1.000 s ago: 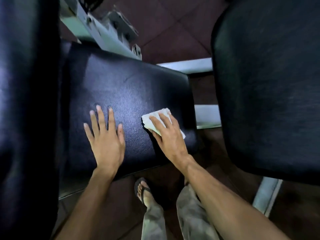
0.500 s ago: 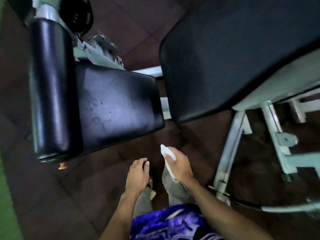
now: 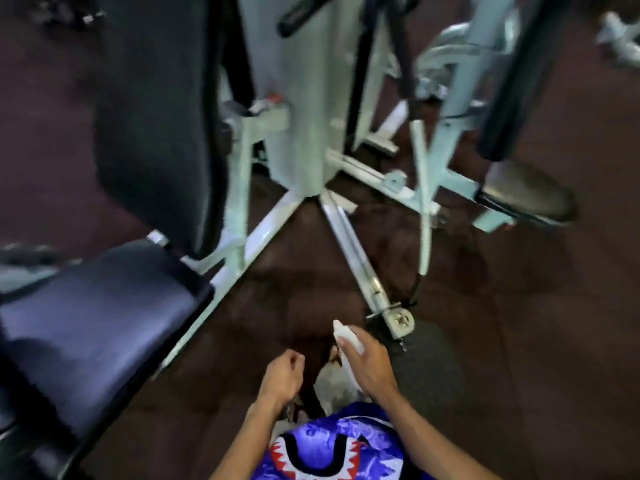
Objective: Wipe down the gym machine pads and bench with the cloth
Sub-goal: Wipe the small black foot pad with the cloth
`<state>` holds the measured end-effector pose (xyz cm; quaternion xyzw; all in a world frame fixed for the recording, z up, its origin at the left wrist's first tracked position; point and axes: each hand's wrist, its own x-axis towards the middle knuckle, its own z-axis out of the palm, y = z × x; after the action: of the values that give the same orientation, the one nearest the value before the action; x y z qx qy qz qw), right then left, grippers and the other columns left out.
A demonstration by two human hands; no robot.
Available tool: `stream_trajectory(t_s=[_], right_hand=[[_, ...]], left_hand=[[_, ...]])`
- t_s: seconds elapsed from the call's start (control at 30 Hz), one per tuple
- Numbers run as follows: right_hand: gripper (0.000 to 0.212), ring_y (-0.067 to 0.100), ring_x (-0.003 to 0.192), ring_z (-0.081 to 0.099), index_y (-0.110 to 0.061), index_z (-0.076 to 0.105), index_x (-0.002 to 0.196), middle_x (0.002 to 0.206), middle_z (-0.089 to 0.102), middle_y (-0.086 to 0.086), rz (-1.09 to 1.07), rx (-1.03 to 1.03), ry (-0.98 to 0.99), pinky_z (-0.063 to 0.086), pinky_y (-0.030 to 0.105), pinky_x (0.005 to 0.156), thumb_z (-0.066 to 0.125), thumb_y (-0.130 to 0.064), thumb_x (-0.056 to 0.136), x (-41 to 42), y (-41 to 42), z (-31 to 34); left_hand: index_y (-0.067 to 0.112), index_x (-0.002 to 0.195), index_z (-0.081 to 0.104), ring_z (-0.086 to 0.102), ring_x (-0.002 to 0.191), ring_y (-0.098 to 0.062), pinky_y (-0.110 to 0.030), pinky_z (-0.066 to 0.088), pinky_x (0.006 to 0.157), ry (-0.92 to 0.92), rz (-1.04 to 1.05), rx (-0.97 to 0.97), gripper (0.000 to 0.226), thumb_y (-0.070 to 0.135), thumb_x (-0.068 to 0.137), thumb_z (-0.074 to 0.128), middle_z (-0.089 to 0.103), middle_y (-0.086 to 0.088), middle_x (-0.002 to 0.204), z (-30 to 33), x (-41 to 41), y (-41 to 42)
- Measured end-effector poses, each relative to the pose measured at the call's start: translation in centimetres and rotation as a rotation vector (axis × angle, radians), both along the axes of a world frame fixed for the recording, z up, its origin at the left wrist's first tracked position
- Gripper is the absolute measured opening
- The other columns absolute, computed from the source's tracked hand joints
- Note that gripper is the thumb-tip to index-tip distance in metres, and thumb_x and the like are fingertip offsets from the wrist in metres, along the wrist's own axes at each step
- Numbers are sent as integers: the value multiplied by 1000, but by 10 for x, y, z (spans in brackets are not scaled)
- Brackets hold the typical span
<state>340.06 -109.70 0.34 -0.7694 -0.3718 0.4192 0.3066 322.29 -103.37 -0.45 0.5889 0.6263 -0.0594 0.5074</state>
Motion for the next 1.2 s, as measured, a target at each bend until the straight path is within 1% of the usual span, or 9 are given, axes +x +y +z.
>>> stream_trajectory(t_s=[0.1,0.23,0.33,0.47,0.57,0.67,0.8,1.03,1.2], right_hand=[[26,2,101,63,-24,69,119,105,69,-15,-212,-10,17,44,13,84,67,-34,95,39,-58,6],[15,2,104,65,-40,69,109,104,72,-17,-452,-12,41,48,20,86,66,-35,95,104,-136,9],[15,3,105,65,-38,69,109,106,71,-17,-570,-3,49,45,9,85,66,-31,96,158,-195,7],[17,4,104,65,-35,71,112,103,71,-16,-645,-58,78,49,23,89,63,-36,97,241,-270,6],[22,9,103,65,-32,70,117,103,70,-13,-720,-86,68,49,26,88,61,-37,97,297,-313,11],[24,9,104,64,-31,69,119,104,68,-15,-777,-84,59,46,22,85,62,-35,97,339,-346,22],[26,8,102,63,-30,68,122,105,68,-16,-803,-85,65,45,24,86,62,-36,97,381,-370,25],[25,5,99,63,-33,67,120,105,68,-18,-831,-84,90,45,22,83,61,-39,97,438,-365,19],[23,5,102,63,-35,66,119,105,66,-20,-783,-95,92,44,16,81,60,-40,97,485,-329,12]], left_hand=[[9,108,66,65,107,-24,-24,44,84,-7,-191,-8,26,26,100,47,71,-12,113,6,52,-28],[12,98,65,65,107,-25,-27,45,86,-22,-418,-2,20,26,99,49,72,-11,109,15,142,-68],[8,105,65,64,111,-28,-31,47,93,-20,-536,-14,26,27,99,48,70,-12,113,13,217,-105],[7,112,63,62,114,-29,-32,46,94,-21,-655,-3,29,27,99,46,69,-13,116,14,321,-168],[7,111,63,63,111,-28,-29,46,91,0,-728,-13,30,29,99,46,70,-14,113,18,386,-212],[8,104,64,64,108,-29,-30,47,90,6,-782,-6,28,30,98,47,71,-13,108,24,437,-242],[9,106,63,64,110,-26,-29,46,93,17,-855,25,29,30,99,45,71,-11,111,35,494,-259],[10,104,64,67,102,-28,-37,53,94,22,-808,6,28,32,97,47,72,-12,106,30,552,-245],[11,116,62,64,111,-28,-35,50,98,34,-803,44,33,31,99,43,67,-13,119,22,588,-213]])
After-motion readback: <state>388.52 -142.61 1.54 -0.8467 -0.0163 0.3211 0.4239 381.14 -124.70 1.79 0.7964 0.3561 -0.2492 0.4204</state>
